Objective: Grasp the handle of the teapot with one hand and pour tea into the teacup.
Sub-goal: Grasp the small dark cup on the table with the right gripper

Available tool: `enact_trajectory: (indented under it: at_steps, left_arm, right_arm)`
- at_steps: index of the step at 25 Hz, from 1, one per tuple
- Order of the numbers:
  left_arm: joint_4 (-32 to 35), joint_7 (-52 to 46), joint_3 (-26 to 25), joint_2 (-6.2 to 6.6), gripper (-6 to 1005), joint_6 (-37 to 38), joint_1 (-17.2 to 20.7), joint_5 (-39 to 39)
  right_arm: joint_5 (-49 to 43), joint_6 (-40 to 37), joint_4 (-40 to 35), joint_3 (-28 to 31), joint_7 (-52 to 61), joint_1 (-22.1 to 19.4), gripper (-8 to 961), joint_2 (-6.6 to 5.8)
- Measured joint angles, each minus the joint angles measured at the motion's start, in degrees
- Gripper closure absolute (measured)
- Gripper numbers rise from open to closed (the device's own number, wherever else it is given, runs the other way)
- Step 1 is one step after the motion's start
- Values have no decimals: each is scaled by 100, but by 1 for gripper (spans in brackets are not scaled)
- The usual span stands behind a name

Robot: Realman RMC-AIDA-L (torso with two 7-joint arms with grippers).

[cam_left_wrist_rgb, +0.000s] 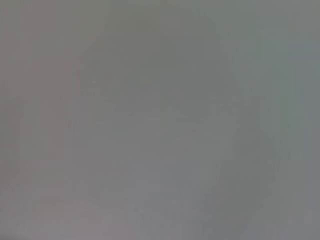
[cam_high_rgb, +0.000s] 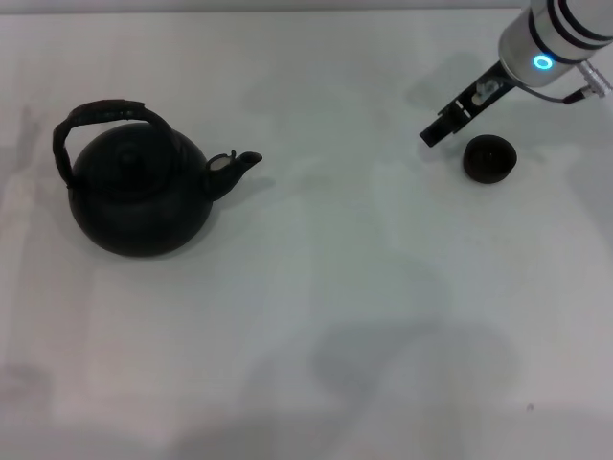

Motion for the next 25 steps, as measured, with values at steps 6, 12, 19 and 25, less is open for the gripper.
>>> enact_trajectory:
  at_steps: [6, 12, 19, 25]
  left_arm:
    - [0, 1, -18, 5, 209, -80, -36, -6]
    - [-6, 1, 7, 12, 208, -238, -106, 2]
    - [-9, 1, 12, 16, 209, -252, -120, 9]
    - [-9, 0, 12, 16, 209, -255, -172, 11]
  right_arm:
    - [-72, 11, 184, 3, 2, -12, 139, -1]
    - [-75, 114, 194, 7, 6, -64, 141, 0]
    - [-83, 221, 199, 10, 104, -149, 140, -15]
    - [-235, 420, 139, 27, 251, -164, 140, -21]
